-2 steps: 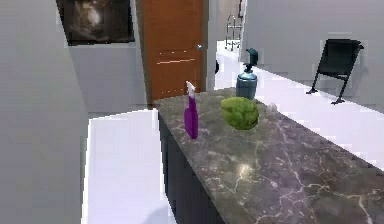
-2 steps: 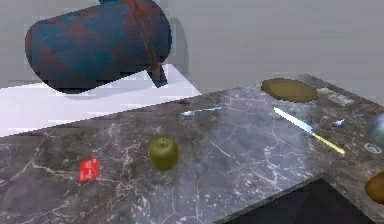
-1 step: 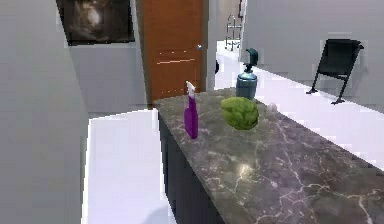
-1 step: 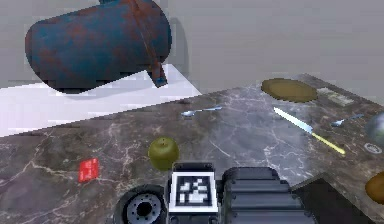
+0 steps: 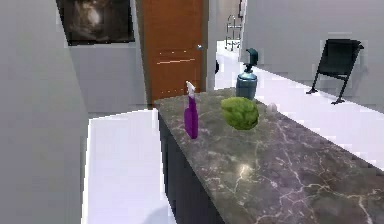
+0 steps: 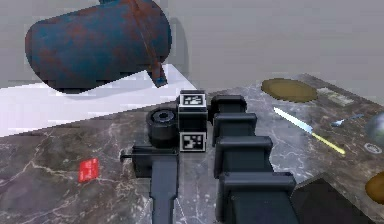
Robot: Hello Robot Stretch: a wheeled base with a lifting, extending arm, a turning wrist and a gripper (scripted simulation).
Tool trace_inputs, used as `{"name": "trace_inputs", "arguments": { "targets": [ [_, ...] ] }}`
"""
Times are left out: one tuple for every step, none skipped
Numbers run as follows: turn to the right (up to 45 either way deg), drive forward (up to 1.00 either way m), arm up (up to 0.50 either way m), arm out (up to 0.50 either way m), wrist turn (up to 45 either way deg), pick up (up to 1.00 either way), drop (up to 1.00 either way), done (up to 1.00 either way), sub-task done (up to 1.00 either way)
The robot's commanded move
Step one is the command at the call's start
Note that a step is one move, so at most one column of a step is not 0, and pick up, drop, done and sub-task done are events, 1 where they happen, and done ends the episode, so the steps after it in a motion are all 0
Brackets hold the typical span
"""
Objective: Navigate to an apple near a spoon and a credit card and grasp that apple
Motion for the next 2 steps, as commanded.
{"name": "trace_inputs", "arguments": {
  "targets": [
    [0.0,0.0,0.0,0.0,45.0,0.0,0.0,0.0,0.0],
    [0.0,0.0,0.0,0.0,45.0,0.0,0.0,0.0,0.0]
  ]
}}
